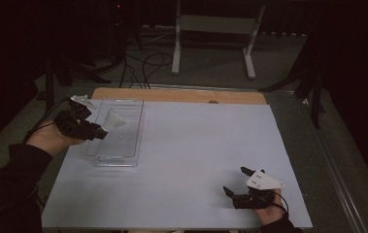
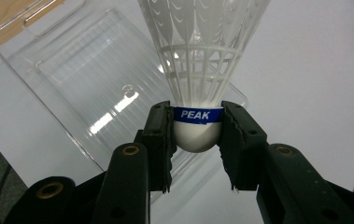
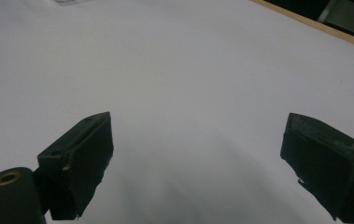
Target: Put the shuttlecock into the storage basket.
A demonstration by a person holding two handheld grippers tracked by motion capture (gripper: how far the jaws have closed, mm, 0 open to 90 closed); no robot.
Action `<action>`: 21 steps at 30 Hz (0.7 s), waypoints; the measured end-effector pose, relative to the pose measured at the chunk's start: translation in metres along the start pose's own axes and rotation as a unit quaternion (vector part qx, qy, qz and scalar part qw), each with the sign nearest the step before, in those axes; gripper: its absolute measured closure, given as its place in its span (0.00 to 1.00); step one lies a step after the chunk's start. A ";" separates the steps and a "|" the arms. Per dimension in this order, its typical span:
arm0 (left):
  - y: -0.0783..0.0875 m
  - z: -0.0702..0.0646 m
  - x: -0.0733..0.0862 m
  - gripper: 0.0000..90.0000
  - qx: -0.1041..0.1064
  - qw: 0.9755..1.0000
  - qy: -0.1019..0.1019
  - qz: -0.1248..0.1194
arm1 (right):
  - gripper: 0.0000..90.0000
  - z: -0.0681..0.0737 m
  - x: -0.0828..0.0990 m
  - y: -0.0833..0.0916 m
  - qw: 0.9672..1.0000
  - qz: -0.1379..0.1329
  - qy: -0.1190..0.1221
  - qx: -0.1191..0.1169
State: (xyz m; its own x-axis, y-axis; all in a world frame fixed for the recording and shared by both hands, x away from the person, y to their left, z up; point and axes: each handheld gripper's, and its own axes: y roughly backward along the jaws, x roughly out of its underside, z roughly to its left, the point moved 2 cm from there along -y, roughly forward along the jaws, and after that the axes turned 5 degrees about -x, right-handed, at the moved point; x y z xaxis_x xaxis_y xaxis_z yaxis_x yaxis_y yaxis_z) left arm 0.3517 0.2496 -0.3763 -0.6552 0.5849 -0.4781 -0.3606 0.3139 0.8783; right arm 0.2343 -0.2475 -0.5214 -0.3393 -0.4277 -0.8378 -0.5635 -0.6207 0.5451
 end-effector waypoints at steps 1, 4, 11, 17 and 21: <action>-0.002 0.001 0.001 0.74 0.000 1.000 0.006 -0.001 | 0.10 0.000 0.000 0.000 1.000 0.000 -0.001 0.000; -0.008 0.003 0.005 0.74 -0.005 1.000 0.010 -0.003 | 0.10 0.000 0.000 0.000 1.000 0.002 -0.001 -0.001; -0.019 0.009 0.013 0.74 -0.010 1.000 0.019 -0.016 | 0.10 0.000 0.000 -0.001 1.000 0.004 -0.002 -0.002; -0.031 0.013 0.019 0.74 -0.004 1.000 0.024 -0.014 | 0.10 0.000 0.001 -0.001 1.000 0.005 0.000 -0.003; -0.040 0.017 0.022 0.74 -0.005 1.000 0.026 -0.006 | 0.10 0.000 0.001 -0.001 1.000 0.004 0.000 -0.003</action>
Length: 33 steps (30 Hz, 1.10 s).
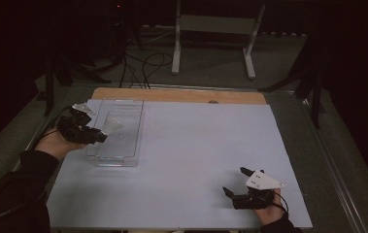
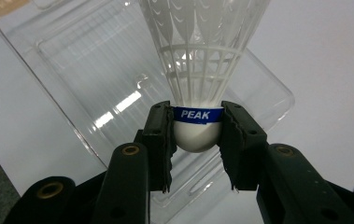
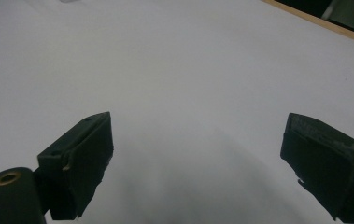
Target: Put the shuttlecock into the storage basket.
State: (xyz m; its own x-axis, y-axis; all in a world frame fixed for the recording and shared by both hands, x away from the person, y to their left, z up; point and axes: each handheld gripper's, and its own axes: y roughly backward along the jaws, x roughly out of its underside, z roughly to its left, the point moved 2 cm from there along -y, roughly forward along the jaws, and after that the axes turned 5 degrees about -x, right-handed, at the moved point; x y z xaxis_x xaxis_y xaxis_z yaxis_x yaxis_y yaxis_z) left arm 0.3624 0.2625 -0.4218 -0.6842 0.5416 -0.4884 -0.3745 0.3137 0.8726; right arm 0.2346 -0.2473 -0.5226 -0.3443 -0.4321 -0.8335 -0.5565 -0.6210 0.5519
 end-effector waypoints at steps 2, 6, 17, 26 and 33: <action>-0.002 0.001 0.001 0.74 0.003 1.000 0.002 0.005 | 0.10 0.000 0.000 0.000 1.000 0.000 0.000 0.000; -0.008 0.003 0.005 0.74 0.002 1.000 0.001 0.014 | 0.10 0.000 0.000 0.000 1.000 0.001 -0.001 -0.001; -0.016 0.009 0.017 0.74 -0.028 0.998 -0.001 0.049 | 0.10 0.000 0.000 0.000 1.000 0.001 0.000 -0.003; -0.017 0.009 0.020 0.74 -0.037 0.997 -0.010 0.074 | 0.10 0.000 0.000 0.000 1.000 0.001 -0.001 -0.003; -0.019 0.010 0.023 0.73 -0.038 0.994 -0.015 0.097 | 0.10 0.000 0.000 0.000 1.000 0.001 -0.001 -0.004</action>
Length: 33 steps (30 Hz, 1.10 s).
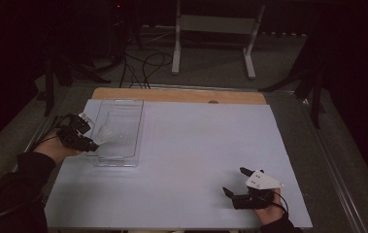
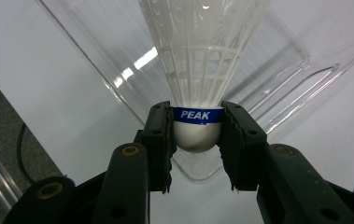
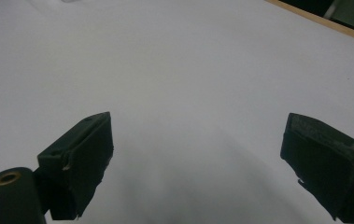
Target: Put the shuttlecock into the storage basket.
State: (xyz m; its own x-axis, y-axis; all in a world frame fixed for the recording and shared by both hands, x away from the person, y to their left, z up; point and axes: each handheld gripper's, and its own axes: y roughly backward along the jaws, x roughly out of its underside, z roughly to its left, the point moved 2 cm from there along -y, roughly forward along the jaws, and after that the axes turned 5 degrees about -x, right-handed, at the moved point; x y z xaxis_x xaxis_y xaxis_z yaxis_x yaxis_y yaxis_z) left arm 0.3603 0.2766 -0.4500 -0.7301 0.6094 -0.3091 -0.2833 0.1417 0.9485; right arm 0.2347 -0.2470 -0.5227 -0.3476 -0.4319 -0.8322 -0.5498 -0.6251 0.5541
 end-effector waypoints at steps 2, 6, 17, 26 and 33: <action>-0.002 0.000 0.000 0.73 0.003 1.000 0.001 0.005 | 0.10 0.000 0.000 0.000 1.000 0.000 -0.001 0.000; -0.004 0.000 -0.001 0.73 0.003 1.000 -0.004 0.013 | 0.10 0.000 0.000 0.000 1.000 0.001 0.000 0.000; -0.008 0.001 -0.006 0.73 -0.008 0.999 -0.011 0.029 | 0.10 -0.001 0.000 0.000 1.000 0.000 -0.001 0.000; -0.005 -0.002 -0.007 0.66 0.001 1.000 -0.013 0.026 | 0.10 -0.001 0.000 0.000 1.000 -0.001 -0.003 -0.001; 0.001 -0.002 -0.010 0.52 -0.002 1.000 -0.006 0.013 | 0.10 -0.002 0.001 0.001 1.000 -0.002 -0.004 0.000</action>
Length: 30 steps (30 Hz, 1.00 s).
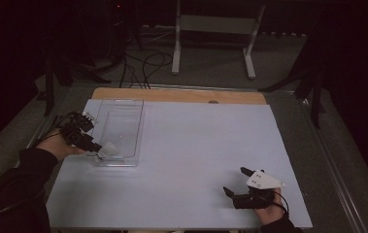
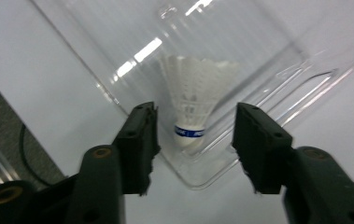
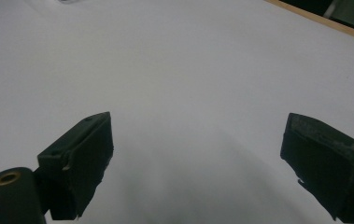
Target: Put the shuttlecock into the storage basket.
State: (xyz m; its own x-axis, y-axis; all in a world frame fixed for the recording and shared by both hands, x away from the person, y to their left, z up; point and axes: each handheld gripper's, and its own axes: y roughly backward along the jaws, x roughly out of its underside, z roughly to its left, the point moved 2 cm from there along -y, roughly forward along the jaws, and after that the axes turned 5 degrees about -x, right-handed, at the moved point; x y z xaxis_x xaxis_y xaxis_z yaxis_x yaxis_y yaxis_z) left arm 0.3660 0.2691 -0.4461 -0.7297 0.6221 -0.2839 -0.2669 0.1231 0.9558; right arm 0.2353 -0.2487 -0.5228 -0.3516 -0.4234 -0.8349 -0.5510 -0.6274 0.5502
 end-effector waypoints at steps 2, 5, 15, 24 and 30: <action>0.000 -0.001 -0.001 0.49 -0.004 1.000 -0.005 0.002 | 0.10 0.000 0.000 0.000 1.000 0.000 0.000 0.000; 0.000 -0.003 -0.001 0.41 -0.002 1.000 -0.002 0.001 | 0.10 0.000 0.000 0.000 1.000 0.000 0.000 -0.001; 0.001 -0.004 -0.004 0.05 0.013 1.000 0.017 -0.002 | 0.10 0.001 0.000 0.000 1.000 0.001 0.001 0.000; 0.001 -0.010 -0.008 0.00 0.010 1.000 0.010 -0.019 | 0.10 0.000 0.000 0.001 1.000 0.001 0.003 0.001; 0.003 -0.011 -0.016 0.00 0.009 0.999 0.023 -0.035 | 0.10 -0.001 0.001 0.002 1.000 0.001 0.000 0.003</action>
State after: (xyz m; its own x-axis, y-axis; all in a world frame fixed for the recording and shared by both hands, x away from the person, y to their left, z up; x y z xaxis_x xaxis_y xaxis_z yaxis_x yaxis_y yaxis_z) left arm 0.3701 0.2507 -0.4393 -0.7382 0.5744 -0.3538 -0.3084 0.1792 0.9342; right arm 0.2349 -0.2507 -0.5227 -0.3531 -0.4247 -0.8337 -0.5542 -0.6230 0.5521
